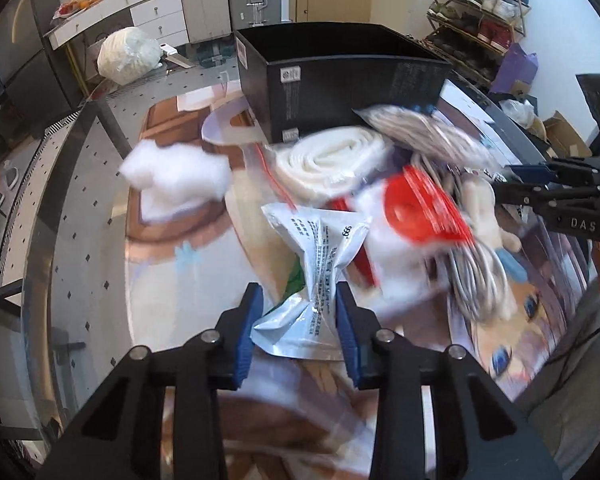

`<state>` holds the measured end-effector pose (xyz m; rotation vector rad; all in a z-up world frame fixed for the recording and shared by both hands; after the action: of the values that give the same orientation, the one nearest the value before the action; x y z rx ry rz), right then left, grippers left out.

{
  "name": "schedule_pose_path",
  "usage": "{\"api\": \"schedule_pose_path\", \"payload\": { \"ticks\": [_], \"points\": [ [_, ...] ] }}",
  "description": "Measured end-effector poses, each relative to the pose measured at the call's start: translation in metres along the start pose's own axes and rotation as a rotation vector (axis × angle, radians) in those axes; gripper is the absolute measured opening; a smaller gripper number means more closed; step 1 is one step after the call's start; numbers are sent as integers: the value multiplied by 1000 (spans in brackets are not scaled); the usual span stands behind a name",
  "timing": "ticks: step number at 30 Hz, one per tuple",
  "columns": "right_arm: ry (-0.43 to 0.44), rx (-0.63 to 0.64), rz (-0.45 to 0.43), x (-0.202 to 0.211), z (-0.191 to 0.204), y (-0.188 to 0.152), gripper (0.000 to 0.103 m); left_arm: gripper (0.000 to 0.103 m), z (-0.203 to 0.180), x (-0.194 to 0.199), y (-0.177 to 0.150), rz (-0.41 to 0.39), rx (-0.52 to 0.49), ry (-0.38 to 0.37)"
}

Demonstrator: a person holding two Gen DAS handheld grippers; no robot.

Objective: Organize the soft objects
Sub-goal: 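Grasp the green sachet with the right gripper while the left gripper grasps the white sachet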

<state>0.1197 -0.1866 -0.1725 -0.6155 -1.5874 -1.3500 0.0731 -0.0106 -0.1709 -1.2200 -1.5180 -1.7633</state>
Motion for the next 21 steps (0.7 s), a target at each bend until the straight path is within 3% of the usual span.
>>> {"api": "schedule_pose_path", "payload": {
  "ticks": [2, 4, 9, 13, 15, 21],
  "points": [
    [-3, 12, -6, 3, 5, -7, 39, 42, -2, 4, -8, -7, -10, 7],
    [13, 8, -4, 4, 10, -11, 39, 57, -4, 2, -8, -10, -27, 26],
    [13, 26, -9, 6, 18, -15, 39, 57, -3, -3, 0, -12, -34, 33],
    [2, 36, -8, 5, 19, -17, 38, 28, 1, -3, 4, -14, -14, 24],
    [4, 33, -22, 9, 19, -16, 37, 21, 2, 1, 6, -32, -7, 19],
    [29, 8, -104, 29, 20, -8, 36, 19, 1, 25, 14, -134, -25, 31]
  ]
}}
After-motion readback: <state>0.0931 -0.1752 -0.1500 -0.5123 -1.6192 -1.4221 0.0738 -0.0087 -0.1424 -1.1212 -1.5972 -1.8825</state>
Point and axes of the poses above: each gripper's, at about its wrist camera, not at the fingertips, and x roughly against the way its jaws point, z to its left, y to its top, the point moved 10 cm from there along -x, roughly the way its jaws point, and after that the axes turned 1 degree about -x, right-handed, at the moved point
